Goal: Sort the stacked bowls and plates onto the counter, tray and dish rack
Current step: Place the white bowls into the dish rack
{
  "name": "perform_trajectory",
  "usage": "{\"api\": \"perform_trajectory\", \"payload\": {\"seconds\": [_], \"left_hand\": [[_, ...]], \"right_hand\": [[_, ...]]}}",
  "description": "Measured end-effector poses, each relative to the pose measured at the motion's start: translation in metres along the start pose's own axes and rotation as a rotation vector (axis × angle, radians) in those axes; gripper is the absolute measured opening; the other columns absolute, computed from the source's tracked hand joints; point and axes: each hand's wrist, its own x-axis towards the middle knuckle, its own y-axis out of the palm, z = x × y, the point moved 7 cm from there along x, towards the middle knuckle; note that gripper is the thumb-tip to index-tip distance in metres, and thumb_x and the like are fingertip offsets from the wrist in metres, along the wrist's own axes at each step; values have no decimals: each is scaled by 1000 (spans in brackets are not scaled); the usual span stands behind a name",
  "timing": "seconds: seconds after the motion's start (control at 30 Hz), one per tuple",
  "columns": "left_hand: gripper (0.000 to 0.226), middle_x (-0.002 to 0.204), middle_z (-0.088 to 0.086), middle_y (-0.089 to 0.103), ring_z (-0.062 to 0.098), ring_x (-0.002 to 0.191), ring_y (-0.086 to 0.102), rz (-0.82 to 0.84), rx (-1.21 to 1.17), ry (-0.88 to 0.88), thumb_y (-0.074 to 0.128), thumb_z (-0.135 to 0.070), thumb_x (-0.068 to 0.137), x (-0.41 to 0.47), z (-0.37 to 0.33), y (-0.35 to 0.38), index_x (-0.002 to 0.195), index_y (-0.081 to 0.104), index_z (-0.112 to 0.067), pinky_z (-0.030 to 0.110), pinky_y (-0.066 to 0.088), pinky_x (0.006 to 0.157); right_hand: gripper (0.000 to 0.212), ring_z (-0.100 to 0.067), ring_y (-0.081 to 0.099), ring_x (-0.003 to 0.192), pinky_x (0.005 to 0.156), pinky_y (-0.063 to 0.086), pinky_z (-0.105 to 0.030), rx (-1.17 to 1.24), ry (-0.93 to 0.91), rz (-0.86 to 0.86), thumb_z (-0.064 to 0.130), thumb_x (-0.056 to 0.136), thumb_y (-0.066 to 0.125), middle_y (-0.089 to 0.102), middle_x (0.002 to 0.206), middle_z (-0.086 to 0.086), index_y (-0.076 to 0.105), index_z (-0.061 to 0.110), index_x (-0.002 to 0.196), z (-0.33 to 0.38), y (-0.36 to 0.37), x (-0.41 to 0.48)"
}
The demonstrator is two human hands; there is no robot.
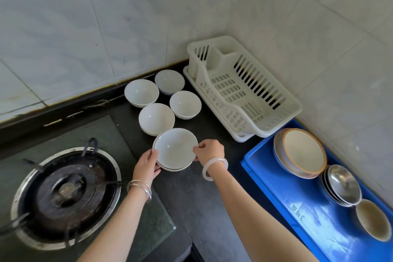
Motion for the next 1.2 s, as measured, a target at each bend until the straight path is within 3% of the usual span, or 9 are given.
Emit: {"api": "perform_trajectory", "payload": {"seconds": [0.13,0.3,0.43,0.6,0.7,0.83,0.97,1.2], "left_hand": [[23,113,4,58,24,102,55,26,38,5,56,-17,90,7,1,-2,113,54,-20,34,44,89],[27,114,5,58,23,105,54,51,63,0,57,-7,88,13,4,-5,113,55,-17,34,44,88],[25,112,7,60,25,102,56,41,65,-12,56,-7,88,15,3,-7,111,56,-17,34,45,86],[29,111,8,60,28,104,58,12,32,-54,52,-5,87,19,2,-6,114,56,-16,34,48,82],[31,109,9,60,29,100,59,-3,-9,-69,50,-1,87,16,1,-4,115,57,-12,35,50,77],[26,100,6,65,25,91,62,-59,48,14,53,-2,83,10,-10,-4,102,62,-17,31,53,70],[24,91,-3,66,14,85,63,-5,73,102,55,-3,81,1,-36,21,93,61,-22,25,55,58],[15,89,1,61,25,89,62,145,101,172,57,-6,83,1,-110,116,81,58,-20,27,54,60]], "right_hand": [[14,-17,70,71,54,47,-22,-16,19,-11,13,81,58,68,70,-3,58,17,68,0,0,-1],[12,-21,70,78,72,57,-30,-31,47,4,15,82,62,70,83,-7,57,18,72,-6,4,9],[11,-22,66,78,77,58,-33,-28,101,36,19,81,66,67,86,-8,56,19,76,-14,9,14],[28,-23,66,81,75,59,-40,301,267,253,15,89,56,64,88,-6,52,16,117,-27,33,9],[32,-20,67,71,70,59,-37,386,271,326,11,92,48,62,84,-1,53,16,124,-25,41,6],[34,-22,67,76,74,60,-40,419,250,324,9,92,49,63,88,-2,54,14,125,-27,37,7],[30,-22,70,77,66,60,-37,520,189,271,10,89,56,66,91,-3,59,19,118,-20,5,11],[10,-20,72,65,56,58,-27,699,-9,98,14,87,60,69,89,-8,67,16,93,20,-89,36]]}}
